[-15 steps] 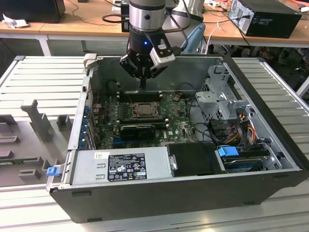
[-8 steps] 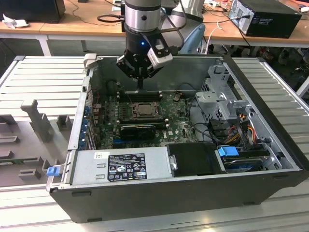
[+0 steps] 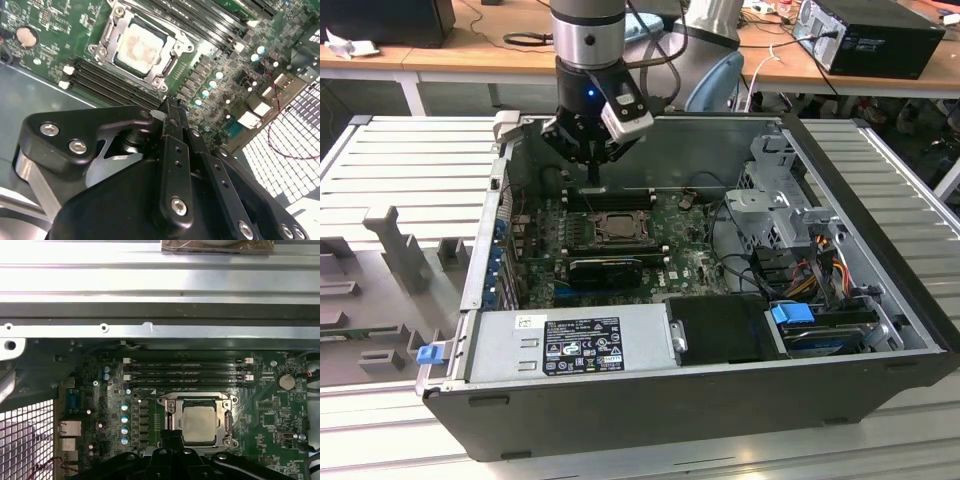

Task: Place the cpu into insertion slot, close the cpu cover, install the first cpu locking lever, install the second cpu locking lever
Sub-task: 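Install the first cpu locking lever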

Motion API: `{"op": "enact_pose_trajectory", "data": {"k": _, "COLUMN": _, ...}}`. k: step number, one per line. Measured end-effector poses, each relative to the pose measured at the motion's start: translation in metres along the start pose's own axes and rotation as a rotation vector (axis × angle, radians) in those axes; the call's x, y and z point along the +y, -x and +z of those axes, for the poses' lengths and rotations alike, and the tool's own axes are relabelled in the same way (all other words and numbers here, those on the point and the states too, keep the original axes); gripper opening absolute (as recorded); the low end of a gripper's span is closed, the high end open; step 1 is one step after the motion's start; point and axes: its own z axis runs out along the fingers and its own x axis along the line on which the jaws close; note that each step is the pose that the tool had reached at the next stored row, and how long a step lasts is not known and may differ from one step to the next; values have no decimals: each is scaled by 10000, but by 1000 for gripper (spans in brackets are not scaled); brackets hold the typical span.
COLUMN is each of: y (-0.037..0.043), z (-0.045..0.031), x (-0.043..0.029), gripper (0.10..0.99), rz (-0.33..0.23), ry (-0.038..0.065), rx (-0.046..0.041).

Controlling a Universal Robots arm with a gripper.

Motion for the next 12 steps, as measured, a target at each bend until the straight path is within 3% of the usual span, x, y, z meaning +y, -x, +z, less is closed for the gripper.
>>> {"op": "enact_pose_trajectory", "data": {"k": 6, "y": -221, "z": 97, "x": -1, "gripper": 106, "rz": -32, "ry": 10, "rx": 5}}
{"op": "enact_pose_trajectory", "data": {"k": 7, "y": -320, "z": 135, "x": -3, "gripper": 106, "rz": -34, "ry": 10, "rx": 5}}
{"op": "enact_pose_trajectory", "data": {"k": 12, "y": -337, "z": 190, "x": 28, "gripper": 106, "rz": -43, "ry": 19, "rx": 17}}
